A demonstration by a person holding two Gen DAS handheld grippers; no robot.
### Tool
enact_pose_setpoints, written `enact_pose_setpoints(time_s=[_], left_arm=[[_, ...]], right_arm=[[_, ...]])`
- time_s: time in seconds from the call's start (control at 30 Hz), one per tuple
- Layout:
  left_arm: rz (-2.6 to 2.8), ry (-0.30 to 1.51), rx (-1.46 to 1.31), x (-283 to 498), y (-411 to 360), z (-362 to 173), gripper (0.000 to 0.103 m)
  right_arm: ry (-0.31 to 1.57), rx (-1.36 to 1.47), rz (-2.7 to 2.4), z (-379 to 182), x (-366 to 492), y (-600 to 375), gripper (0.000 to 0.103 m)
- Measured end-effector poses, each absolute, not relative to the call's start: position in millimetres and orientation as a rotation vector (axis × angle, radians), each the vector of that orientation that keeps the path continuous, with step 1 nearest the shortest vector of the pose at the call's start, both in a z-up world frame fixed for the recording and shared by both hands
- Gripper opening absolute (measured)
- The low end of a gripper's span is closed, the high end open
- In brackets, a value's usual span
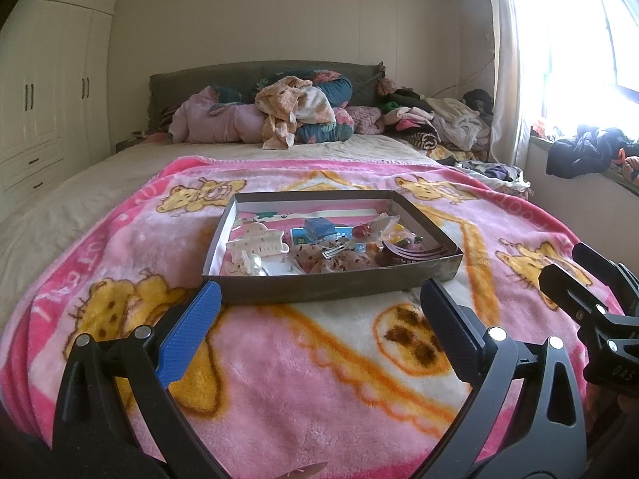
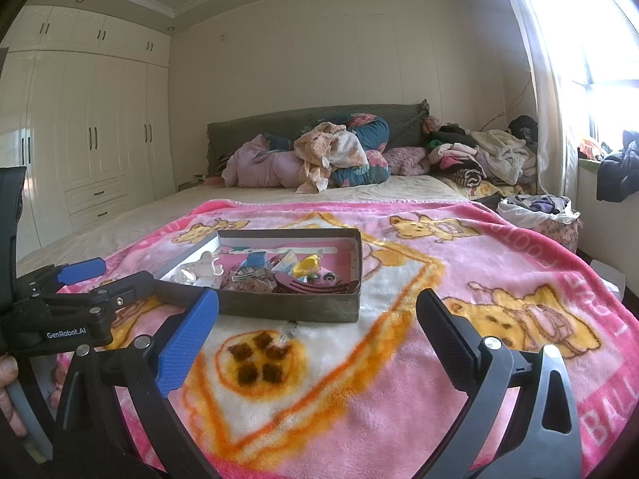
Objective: Organize jewelry
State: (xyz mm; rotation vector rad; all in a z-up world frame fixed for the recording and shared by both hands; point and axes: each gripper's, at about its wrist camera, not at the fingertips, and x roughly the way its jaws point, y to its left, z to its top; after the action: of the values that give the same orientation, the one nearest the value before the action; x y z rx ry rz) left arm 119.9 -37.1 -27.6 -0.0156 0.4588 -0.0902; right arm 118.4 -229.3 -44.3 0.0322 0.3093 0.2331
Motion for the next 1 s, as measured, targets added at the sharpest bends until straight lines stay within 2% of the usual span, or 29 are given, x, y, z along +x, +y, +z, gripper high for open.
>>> enact_pose_setpoints(time_s=[1.0], left_arm=[[-0.088,0.451,-0.017,118.9,-36.2,-26.0,0.092]], right_arm=[[0.307,0.031,0.227,-43.8,113.8,-231.7,0.097]])
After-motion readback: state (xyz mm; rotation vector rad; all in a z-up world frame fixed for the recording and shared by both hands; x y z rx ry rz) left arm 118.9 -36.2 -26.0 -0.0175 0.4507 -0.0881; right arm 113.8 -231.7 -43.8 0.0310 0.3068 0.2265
